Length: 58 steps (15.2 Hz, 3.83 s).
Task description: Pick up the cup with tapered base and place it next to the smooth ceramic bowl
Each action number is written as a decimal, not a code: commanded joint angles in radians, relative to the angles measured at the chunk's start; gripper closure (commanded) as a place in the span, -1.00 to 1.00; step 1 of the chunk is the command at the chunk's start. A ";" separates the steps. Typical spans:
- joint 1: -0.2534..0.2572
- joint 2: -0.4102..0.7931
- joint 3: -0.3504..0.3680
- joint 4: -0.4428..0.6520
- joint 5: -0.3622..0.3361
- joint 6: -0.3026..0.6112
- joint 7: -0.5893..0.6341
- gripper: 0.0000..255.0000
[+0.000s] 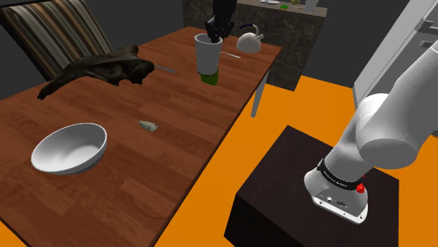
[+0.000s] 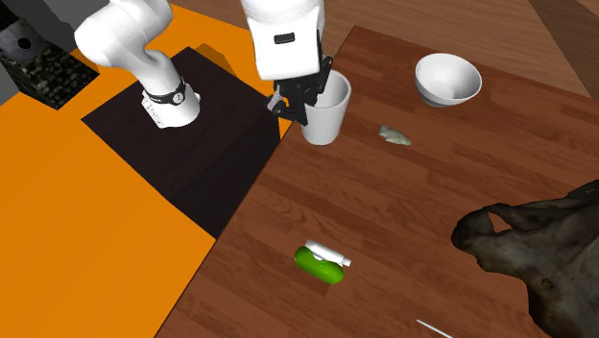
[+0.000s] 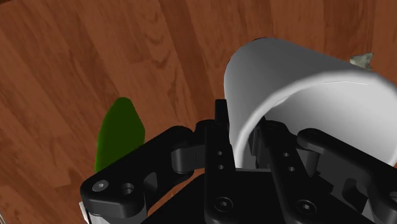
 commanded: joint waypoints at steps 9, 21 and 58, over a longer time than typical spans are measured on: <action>0.105 -0.027 0.138 -0.038 -0.015 0.032 0.247 1.00; 0.232 0.081 0.295 0.085 -0.052 0.035 0.541 1.00; 0.455 0.471 0.423 0.310 -0.223 0.189 0.931 1.00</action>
